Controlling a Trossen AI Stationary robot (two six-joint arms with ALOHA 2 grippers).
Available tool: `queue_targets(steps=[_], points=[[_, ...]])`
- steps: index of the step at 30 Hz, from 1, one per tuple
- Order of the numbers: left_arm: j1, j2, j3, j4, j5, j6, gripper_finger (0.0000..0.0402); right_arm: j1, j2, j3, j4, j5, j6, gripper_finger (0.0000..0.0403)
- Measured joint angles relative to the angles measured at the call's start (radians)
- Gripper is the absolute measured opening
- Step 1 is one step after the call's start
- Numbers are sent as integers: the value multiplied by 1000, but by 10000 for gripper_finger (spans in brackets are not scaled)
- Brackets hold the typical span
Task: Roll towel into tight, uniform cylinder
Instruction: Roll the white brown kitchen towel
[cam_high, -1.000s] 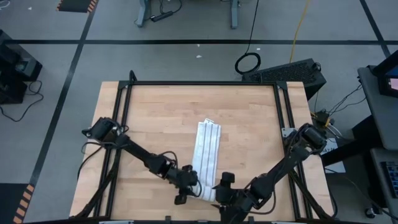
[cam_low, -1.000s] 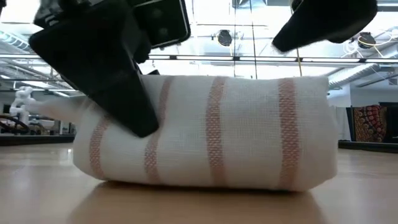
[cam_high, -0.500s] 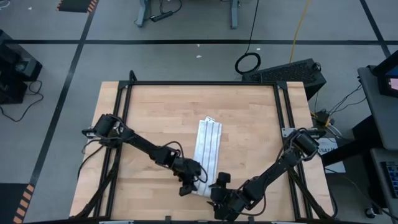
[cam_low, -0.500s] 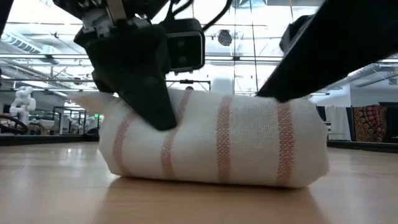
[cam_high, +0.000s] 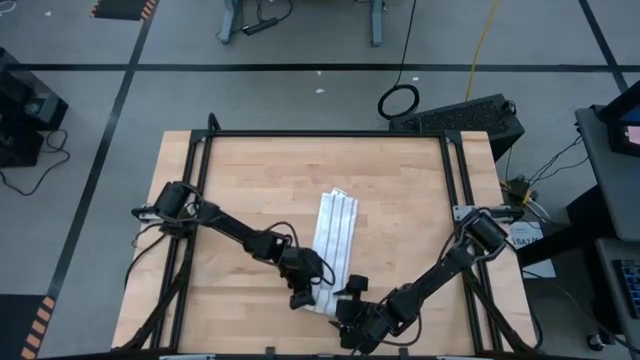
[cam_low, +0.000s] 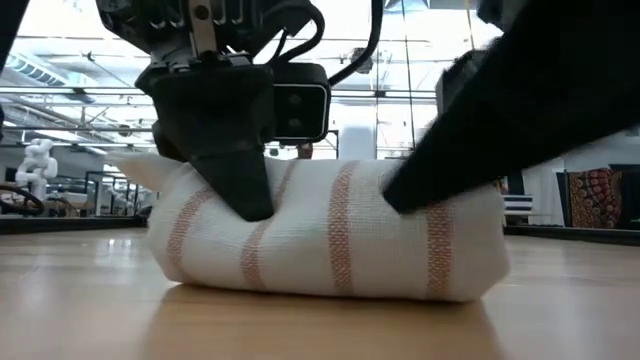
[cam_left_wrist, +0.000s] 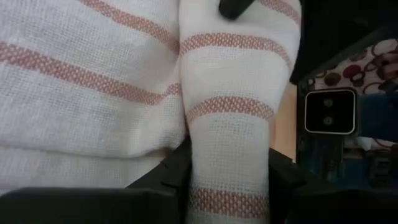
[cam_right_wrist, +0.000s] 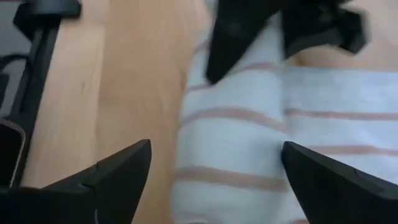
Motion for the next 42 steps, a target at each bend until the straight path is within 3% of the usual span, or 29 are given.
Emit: queue_targets(steps=[11, 27, 36, 42], points=[[36, 2, -1, -5, 28, -26, 124, -7, 51, 0, 16, -20, 69, 352], [39, 2, -1, -4, 48, -26, 124, -15, 29, 2, -48, 51, 99, 352], [42, 2, -1, -5, 48, -26, 124, -43, 62, 2, -20, -21, 133, 351], [43, 2, -1, -5, 33, -27, 125, -54, 62, 2, -20, -55, 161, 292]])
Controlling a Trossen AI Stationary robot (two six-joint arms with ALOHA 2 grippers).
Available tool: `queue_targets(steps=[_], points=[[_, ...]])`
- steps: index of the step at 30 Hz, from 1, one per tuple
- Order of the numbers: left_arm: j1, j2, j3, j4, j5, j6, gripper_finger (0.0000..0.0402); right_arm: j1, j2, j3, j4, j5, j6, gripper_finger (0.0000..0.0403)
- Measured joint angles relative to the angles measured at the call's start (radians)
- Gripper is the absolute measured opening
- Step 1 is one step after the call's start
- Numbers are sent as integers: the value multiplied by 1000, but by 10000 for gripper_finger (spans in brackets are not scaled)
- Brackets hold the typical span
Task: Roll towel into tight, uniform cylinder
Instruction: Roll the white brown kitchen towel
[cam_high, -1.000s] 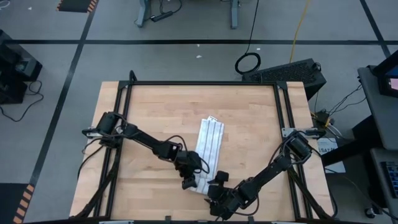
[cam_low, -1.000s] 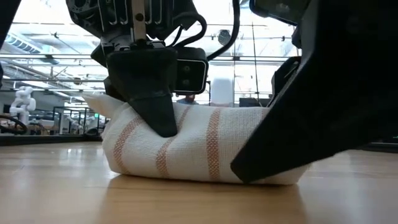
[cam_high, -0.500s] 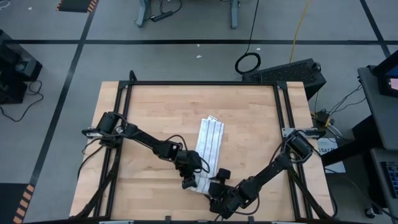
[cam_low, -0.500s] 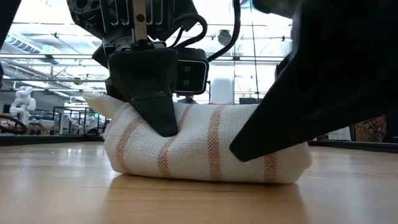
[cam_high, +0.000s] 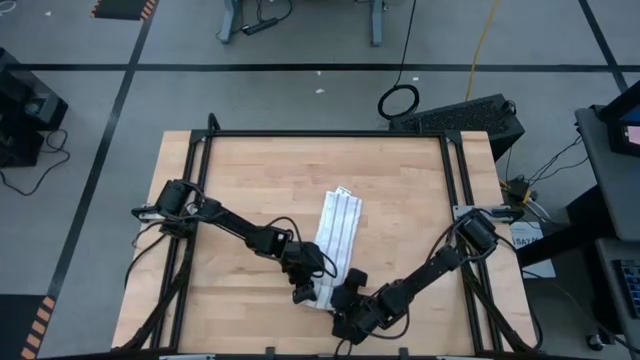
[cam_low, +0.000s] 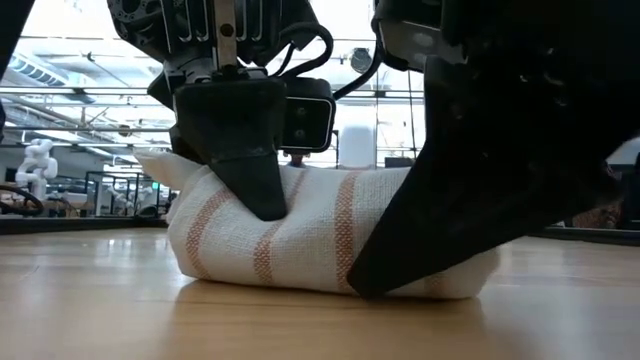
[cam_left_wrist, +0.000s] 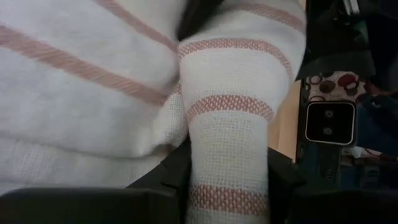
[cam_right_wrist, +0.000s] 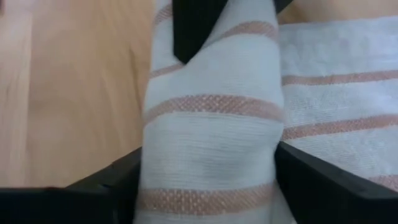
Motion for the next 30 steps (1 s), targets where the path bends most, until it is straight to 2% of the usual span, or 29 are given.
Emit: queue_targets(steps=[6, 14, 18, 21, 23, 26, 30], points=[[2, 0, 0, 1, -7, -75, 135, -5, -3, 3, 3, -69, 14, 201], [25, -29, 1, -9, 99, -157, 230, -15, -6, 4, 8, -146, 30, 105], [53, -50, 1, -24, 193, -162, 261, -19, -7, 4, 12, -162, 56, 78], [75, -79, 1, -62, 293, -100, 266, -21, -7, 4, 15, -167, 96, 73], [86, -104, 2, -54, 323, -61, 267, -21, -7, 3, 17, -175, 130, 73], [84, -181, 0, -82, 299, 30, 267, -28, -6, 2, 58, -236, 161, 75], [75, -313, 2, -166, 129, 167, 267, -27, -4, 1, 97, -281, 197, 73]])
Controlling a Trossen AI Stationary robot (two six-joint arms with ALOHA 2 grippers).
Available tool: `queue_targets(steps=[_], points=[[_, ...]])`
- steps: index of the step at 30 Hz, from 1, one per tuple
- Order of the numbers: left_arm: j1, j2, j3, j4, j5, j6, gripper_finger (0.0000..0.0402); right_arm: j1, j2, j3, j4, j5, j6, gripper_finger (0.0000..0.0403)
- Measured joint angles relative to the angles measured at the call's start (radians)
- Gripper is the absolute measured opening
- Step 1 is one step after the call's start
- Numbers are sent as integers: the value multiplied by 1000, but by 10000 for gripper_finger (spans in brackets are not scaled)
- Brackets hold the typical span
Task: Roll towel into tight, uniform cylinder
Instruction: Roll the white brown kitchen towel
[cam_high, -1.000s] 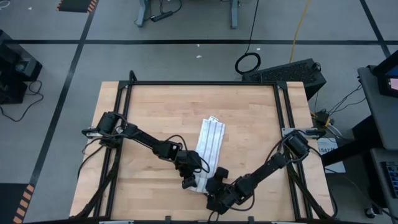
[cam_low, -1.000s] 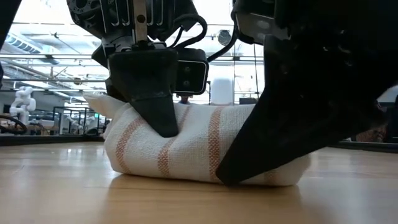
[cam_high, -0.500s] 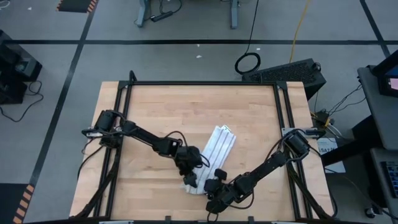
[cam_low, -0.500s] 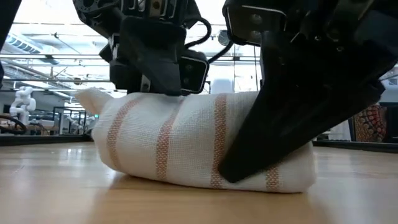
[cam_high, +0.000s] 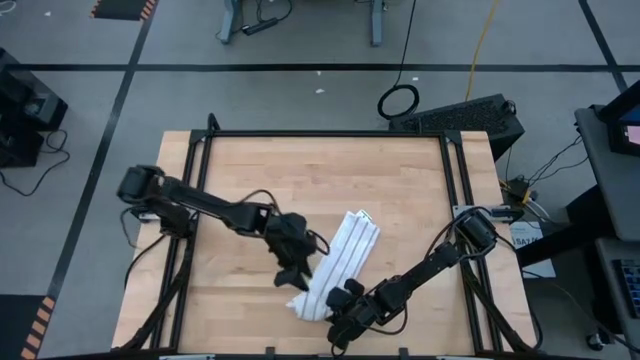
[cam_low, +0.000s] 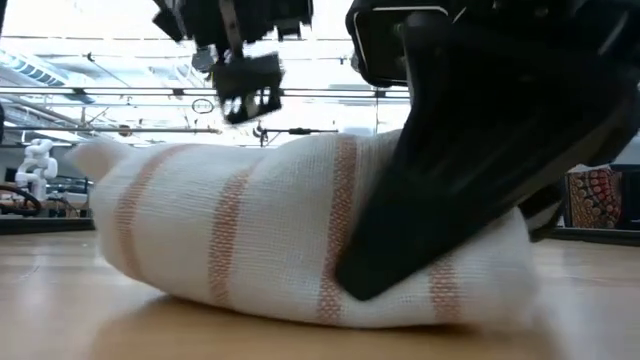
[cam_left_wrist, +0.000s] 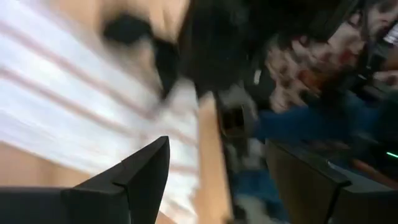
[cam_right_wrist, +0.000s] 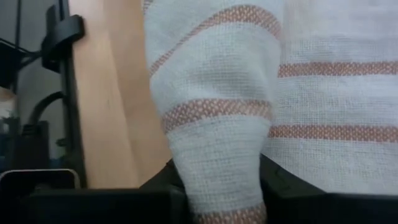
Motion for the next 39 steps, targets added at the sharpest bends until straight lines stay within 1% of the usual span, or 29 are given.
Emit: queue_targets(steps=[3, 6, 8, 9, 14, 17, 19, 21, 22, 23, 27, 30, 32, 34, 37, 39], points=[[-9, -86, 1, -70, -142, 87, 267, -3, 0, -1, 23, -34, 16, 72], [-50, -123, 3, -79, -167, 127, 267, -13, -2, -1, 30, -73, 31, 73], [-95, -132, 0, -122, -186, 211, 267, -19, -6, -1, 27, -100, 47, 73], [-119, -132, 0, -121, -220, 259, 267, -21, -7, -1, 28, -115, 49, 72], [-240, -131, 0, -117, -457, 410, 267, -33, -16, -1, 23, -154, 64, 72], [-303, -130, 0, -138, -627, 490, 267, -41, -17, -1, 17, -154, 52, 72], [-318, -136, 2, -233, -766, 472, 267, -52, -19, -1, -3, -160, 6, 72], [-295, -173, -1, -394, -903, 351, 267, -73, -29, -1, -45, -170, -66, 72], [-273, -202, -1, -443, -940, 309, 267, -89, -32, -1, -68, -175, -113, 72], [-251, -237, -1, -462, -958, 294, 267, -107, -36, 0, -82, -176, -171, 72], [-177, -406, -43, -471, -969, 285, 267, -187, -42, 0, -102, -181, -396, 72], [-115, -529, -109, -471, -989, 220, 267, -251, -43, -1, -77, -235, -494, 72], [-94, -594, -167, -459, -965, 154, 267, -282, -43, -2, -61, -275, -502, 69], [-89, -637, -238, -410, -891, 97, 267, -301, -43, -2, -50, -304, -488, 65], [-117, -647, -339, -287, -816, 50, 267, -305, -43, -2, -40, -324, -456, 62], [-160, -629, -388, -173, -797, 71, 270, -305, -42, -2, -34, -353, -429, 61]])
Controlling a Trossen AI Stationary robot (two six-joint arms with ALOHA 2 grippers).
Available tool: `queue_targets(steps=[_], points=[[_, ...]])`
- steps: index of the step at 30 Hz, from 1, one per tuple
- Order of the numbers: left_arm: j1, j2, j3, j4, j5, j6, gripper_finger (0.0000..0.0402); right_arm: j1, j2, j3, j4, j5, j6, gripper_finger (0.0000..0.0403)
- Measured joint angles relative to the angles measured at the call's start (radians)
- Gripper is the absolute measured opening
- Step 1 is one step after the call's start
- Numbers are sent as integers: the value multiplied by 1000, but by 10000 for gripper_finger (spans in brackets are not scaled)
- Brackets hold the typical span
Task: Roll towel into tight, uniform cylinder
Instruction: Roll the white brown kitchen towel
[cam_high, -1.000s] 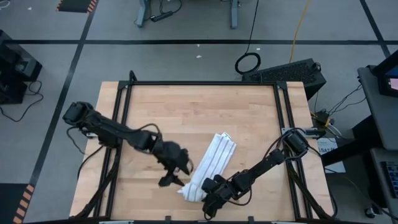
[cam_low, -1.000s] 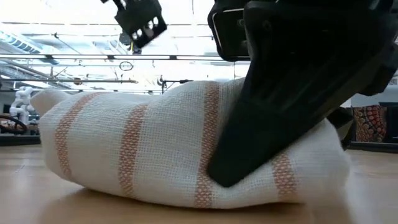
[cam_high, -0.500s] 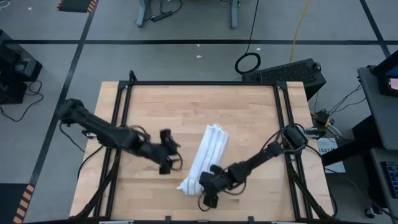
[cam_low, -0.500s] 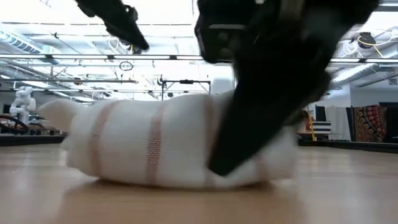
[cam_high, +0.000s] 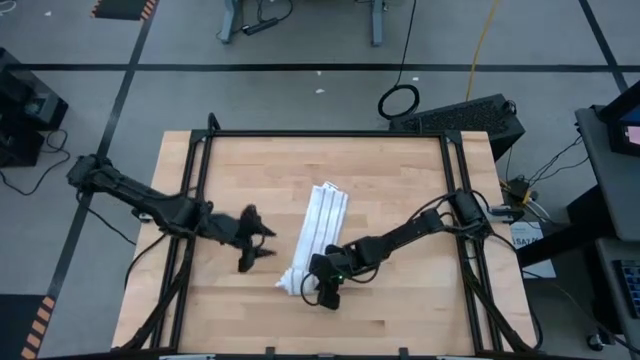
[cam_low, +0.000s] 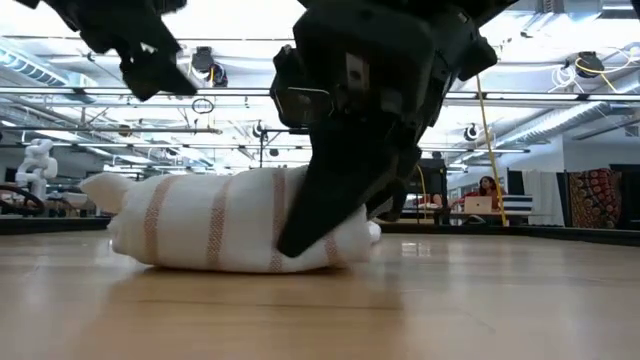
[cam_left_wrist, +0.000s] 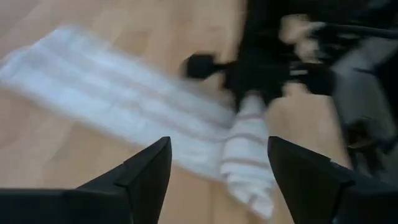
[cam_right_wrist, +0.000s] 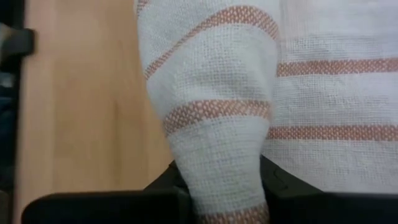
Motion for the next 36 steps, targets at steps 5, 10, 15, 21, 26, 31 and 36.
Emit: queue_targets(steps=[5, 10, 15, 21, 26, 31, 36], points=[[-122, 97, -33, 267, -10, 210, 292, 0, 1, -1, 45, -75, 46, 60], [-205, 248, -34, 369, -20, 236, 325, -4, 1, -1, 55, -71, 71, 60], [-254, 385, -34, 473, -62, 271, 338, -13, 1, -1, 58, -70, 70, 59], [-261, 503, -34, 532, -101, 339, 338, -33, 9, 0, 76, -69, 68, 59], [-261, 567, -33, 546, -183, 400, 338, -43, 13, 0, 98, -69, 61, 59], [-258, 579, -33, 554, -233, 446, 338, -43, 13, 0, 109, -68, 49, 59], [-258, 579, -33, 543, -167, 446, 338, -43, 13, 0, 108, -66, 47, 59]])
